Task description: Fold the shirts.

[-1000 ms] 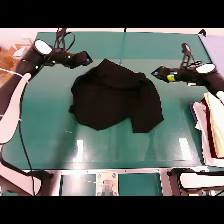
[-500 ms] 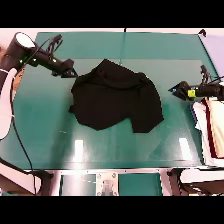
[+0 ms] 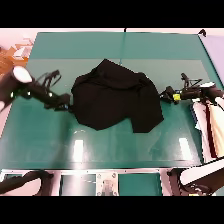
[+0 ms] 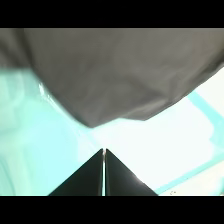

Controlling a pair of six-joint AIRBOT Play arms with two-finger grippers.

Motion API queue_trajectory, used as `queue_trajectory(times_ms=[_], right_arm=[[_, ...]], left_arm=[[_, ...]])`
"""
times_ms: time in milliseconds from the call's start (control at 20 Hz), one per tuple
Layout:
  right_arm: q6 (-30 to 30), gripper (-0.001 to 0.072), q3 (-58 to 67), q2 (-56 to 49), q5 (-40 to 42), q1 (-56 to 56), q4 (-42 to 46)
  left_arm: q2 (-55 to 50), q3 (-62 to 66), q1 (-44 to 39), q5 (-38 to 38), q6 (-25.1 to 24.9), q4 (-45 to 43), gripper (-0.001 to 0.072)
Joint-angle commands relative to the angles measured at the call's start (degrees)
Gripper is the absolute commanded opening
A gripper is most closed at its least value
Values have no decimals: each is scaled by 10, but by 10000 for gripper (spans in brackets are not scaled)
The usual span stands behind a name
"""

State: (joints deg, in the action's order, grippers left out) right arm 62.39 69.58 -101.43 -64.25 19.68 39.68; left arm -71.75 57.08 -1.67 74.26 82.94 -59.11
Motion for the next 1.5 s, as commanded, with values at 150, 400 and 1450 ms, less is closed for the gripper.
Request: queue_trajectory(times_ms=[150,400,1450], right_arm=[[0,14,19,-18,-4,-19,-2],[2,14,19,-18,-10,-19,-2],[54,13,177,576,19,137,-181]], left_arm=[[74,-216,-1,-165,7,140,486],[56,-301,-1,-295,-72,275,485],[167,383,-67,-56,-22,142,20]])
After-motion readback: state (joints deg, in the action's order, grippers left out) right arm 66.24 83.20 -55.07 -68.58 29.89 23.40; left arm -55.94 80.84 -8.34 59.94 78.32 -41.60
